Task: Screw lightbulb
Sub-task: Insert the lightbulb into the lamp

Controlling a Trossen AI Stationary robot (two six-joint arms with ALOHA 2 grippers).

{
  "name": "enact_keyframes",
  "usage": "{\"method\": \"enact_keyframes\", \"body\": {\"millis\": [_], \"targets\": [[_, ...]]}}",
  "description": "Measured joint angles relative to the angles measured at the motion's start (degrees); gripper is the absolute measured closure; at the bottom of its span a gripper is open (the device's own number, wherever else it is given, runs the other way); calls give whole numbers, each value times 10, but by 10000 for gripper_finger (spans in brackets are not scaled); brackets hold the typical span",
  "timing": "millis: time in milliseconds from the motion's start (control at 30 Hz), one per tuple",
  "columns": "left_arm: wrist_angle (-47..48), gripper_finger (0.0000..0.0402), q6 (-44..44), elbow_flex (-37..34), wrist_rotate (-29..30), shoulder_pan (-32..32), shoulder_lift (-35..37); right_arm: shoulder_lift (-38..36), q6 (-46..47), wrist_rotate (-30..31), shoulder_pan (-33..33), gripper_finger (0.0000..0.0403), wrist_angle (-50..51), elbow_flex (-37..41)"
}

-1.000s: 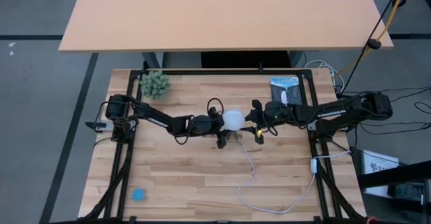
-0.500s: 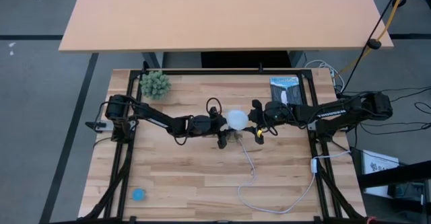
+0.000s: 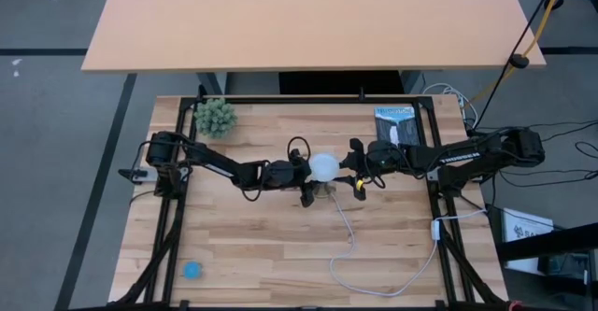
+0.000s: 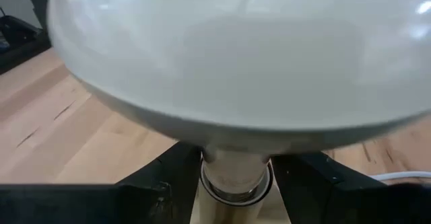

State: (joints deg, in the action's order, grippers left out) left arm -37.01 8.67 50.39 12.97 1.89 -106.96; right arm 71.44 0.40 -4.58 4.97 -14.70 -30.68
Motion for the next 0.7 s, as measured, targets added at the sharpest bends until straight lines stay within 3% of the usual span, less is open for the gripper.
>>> {"method": "enact_keyframes", "body": {"millis": [200,700], "targets": [[0,223,-17,0,-24,0,0,0,0,0,0,236,0,0],[-12,222,-19,0,-23,0,1,0,0,0,0,236,0,0]]}}
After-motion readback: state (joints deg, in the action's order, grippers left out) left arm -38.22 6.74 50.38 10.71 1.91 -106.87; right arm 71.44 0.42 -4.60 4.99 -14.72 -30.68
